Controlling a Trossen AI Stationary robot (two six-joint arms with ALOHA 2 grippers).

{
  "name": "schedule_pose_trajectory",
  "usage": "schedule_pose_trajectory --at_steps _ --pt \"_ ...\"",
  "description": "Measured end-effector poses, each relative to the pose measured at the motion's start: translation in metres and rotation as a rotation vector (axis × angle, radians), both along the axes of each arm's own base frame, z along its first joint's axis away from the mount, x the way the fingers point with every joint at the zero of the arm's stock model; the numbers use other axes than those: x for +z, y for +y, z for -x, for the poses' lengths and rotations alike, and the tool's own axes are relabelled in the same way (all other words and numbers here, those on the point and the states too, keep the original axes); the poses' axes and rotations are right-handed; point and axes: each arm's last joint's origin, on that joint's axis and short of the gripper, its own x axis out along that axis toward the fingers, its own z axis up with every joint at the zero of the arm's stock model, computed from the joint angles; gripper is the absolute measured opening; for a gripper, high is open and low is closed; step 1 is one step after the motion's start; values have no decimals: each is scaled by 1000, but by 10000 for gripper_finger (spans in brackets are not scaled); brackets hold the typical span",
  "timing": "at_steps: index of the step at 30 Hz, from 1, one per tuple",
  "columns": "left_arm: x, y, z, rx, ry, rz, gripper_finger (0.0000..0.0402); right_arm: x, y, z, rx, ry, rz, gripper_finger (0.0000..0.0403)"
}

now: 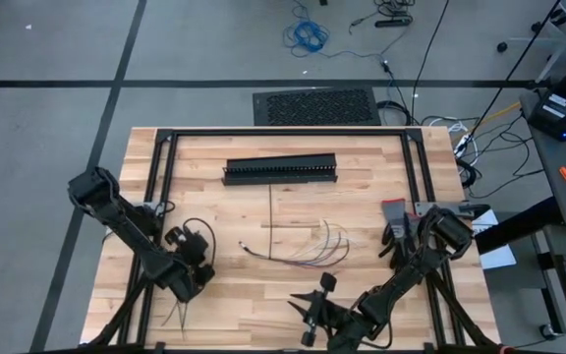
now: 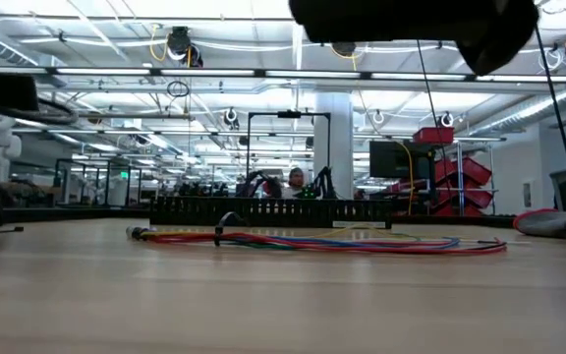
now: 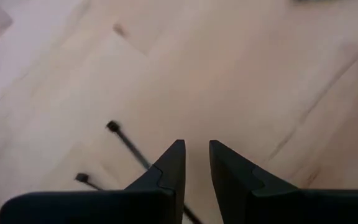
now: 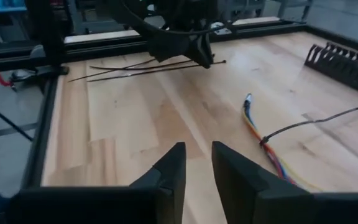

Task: Ziptie cables
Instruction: Put the zip-tied cable into the black cable duct

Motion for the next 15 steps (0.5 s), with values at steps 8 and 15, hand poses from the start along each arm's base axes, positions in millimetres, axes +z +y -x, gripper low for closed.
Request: schedule_pose_trajectory --at_steps 8,15 --pt "-12 14 5 15 61 98 72 0 -5 -5 12 13 1 57" --pt "-3 5 16 52 101 170 72 0 3 2 36 16 5 56"
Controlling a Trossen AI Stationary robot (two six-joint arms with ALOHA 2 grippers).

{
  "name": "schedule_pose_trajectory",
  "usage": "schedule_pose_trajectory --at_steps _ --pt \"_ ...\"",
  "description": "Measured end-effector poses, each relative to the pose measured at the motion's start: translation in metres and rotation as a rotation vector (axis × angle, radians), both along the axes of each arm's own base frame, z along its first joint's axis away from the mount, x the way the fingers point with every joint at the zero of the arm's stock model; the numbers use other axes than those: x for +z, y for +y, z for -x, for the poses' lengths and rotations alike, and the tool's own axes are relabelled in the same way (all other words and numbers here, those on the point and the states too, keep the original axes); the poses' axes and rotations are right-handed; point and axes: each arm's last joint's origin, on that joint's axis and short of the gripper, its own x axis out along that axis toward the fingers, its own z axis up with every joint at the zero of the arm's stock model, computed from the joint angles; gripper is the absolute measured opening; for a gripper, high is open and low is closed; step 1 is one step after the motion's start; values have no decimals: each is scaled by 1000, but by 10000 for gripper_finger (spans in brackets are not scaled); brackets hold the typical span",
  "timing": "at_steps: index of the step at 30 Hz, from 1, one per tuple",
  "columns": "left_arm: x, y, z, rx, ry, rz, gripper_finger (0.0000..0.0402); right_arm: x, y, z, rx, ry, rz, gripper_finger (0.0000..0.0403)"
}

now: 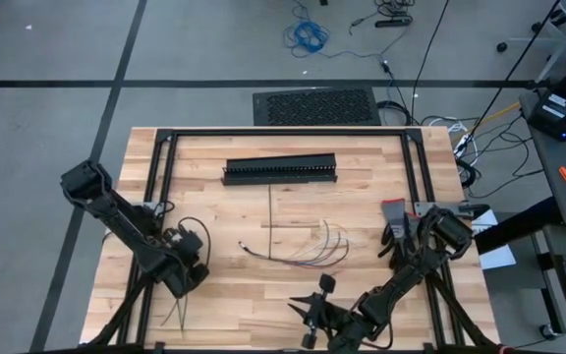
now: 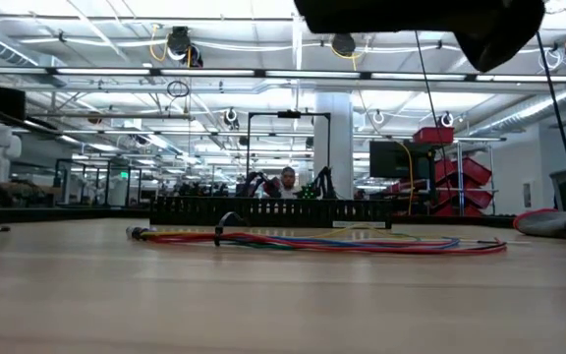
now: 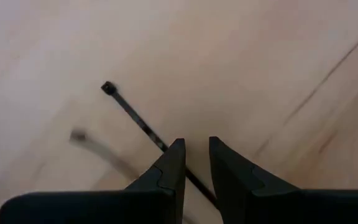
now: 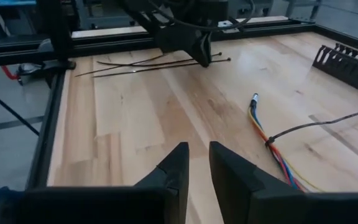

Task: Ziptie cables
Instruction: Put the zip-tied cable into the black cable duct

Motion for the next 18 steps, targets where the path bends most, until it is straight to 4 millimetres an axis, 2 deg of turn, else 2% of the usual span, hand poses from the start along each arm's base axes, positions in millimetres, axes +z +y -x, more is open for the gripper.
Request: schedule_pose_trajectory --at_steps 8,14,18 --pt "25 -6 19 86 280 77 72 0 3 3 5 -4 -4 56" --pt "36 -16 18 50 230 86 72 0 2 2 4 -4 2 56" --pt "51 -26 8 -28 105 68 72 0 1 1 4 2 26 56"
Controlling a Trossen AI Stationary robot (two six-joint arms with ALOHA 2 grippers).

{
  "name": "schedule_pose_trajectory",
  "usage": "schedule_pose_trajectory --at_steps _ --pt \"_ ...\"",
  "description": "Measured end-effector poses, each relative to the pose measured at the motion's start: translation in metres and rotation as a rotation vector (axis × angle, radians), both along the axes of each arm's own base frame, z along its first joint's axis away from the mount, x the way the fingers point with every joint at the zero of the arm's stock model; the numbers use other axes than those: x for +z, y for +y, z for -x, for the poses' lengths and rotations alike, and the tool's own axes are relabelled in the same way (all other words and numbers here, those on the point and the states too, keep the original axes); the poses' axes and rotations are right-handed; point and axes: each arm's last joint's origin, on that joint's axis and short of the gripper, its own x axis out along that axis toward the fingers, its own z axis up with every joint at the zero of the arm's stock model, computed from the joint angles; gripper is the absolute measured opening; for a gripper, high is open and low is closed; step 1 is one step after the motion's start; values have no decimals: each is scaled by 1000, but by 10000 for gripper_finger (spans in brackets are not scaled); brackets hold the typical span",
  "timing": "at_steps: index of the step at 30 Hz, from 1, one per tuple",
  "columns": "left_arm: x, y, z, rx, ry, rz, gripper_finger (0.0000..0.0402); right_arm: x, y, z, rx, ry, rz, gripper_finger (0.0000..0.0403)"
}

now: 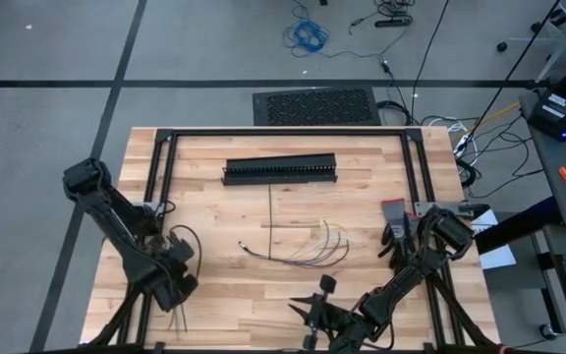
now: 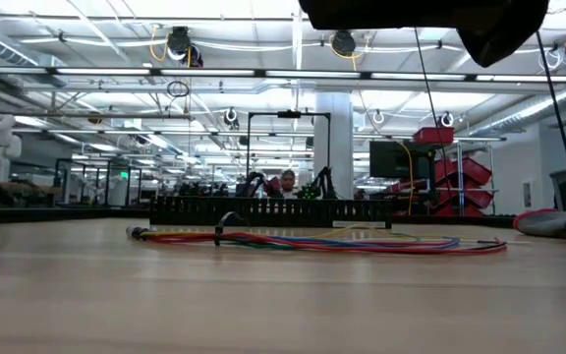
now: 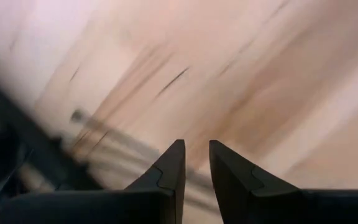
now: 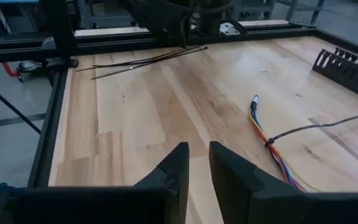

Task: Ziptie cables
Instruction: Put the zip-tied cable into the black cable duct

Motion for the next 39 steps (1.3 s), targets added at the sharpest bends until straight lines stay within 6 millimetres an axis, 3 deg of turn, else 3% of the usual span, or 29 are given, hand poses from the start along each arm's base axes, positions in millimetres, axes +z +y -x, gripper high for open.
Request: schedule_pose_trajectory --at_steps 4,7,10,15,22,29,35,39 --pt "25 -12 -18 -168 -257 -86 72 1 -4 -2 -24 3 71 56" --pt "39 -16 -27 -314 -446 -265 72 2 -11 0 -159 -6 284 54" --pt "43 -7 -32 -365 -506 -441 72 10 -29 4 -297 25 475 46" --pt "29 19 -44 -358 -423 -587 72 36 -96 -1 -354 191 301 31" --pt "13 60 -57 -317 -263 -689 71 35 -176 -10 -505 484 259 36" --pt "13 107 -81 -422 -191 -538 34 28 -243 -31 -297 828 162 80" --pt "28 153 -89 -390 -173 -593 12 31 -285 -19 -241 1013 240 129" --pt "35 183 -93 -388 -228 -511 18 32 -317 1 -184 961 149 150"
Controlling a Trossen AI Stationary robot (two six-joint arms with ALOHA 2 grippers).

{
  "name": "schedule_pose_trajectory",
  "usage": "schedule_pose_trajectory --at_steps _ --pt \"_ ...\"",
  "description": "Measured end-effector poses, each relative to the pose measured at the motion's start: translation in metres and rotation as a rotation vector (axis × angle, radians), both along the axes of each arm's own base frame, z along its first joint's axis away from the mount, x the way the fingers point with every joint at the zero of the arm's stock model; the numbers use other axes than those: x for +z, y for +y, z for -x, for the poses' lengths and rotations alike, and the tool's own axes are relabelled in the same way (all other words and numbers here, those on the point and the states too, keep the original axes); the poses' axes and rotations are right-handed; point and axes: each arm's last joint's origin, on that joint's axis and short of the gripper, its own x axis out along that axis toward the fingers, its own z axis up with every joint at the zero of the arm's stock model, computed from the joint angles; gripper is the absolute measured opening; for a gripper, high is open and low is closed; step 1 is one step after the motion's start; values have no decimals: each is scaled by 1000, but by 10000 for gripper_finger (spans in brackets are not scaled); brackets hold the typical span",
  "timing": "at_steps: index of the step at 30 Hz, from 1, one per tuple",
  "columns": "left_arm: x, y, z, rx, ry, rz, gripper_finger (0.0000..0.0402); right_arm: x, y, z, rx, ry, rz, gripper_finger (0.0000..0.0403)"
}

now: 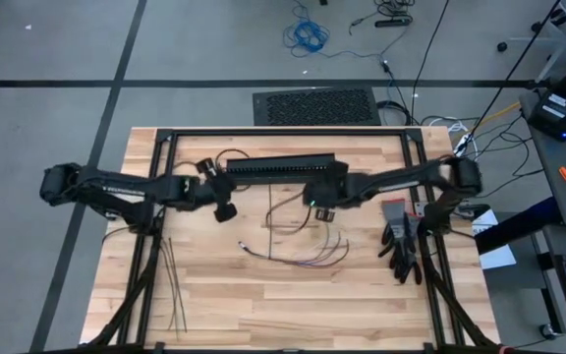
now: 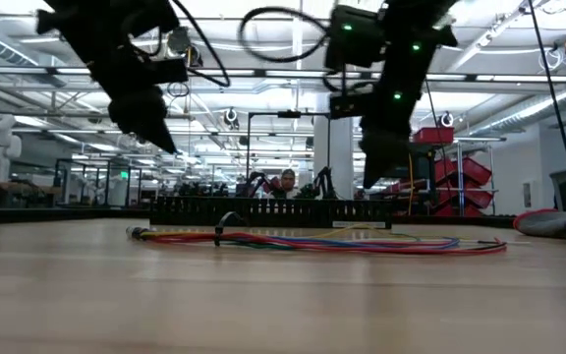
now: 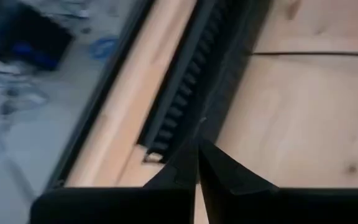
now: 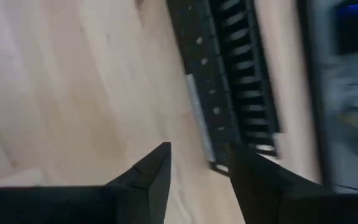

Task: Ziptie cables
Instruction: Put the zip-tied cable into the black cable duct

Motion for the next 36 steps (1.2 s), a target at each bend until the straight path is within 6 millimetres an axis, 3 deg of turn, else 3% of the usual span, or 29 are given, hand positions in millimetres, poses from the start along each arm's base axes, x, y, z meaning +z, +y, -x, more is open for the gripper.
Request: schedule_pose_trajectory --at_steps 5,9,16,19,23,30,36 --pt "4 24 -4 -106 8 -8 63 0 -25 35 43 -246 -252 151" --pt "5 33 -4 -191 48 -30 120 -2 -32 57 11 -361 -312 151" --pt "7 45 -3 -130 37 -63 211 1 -30 61 43 -349 -309 151" --pt "8 57 -4 -8 -103 30 215 2 -35 53 72 -393 -279 151" --pt "-9 70 -14 -61 -144 121 211 -8 -45 47 110 -379 -275 151" --pt "-51 86 -32 -100 -45 124 210 -13 -57 50 183 -366 -343 151" --pt "-58 89 -37 -110 -16 77 209 -8 -71 49 279 -344 -165 151"
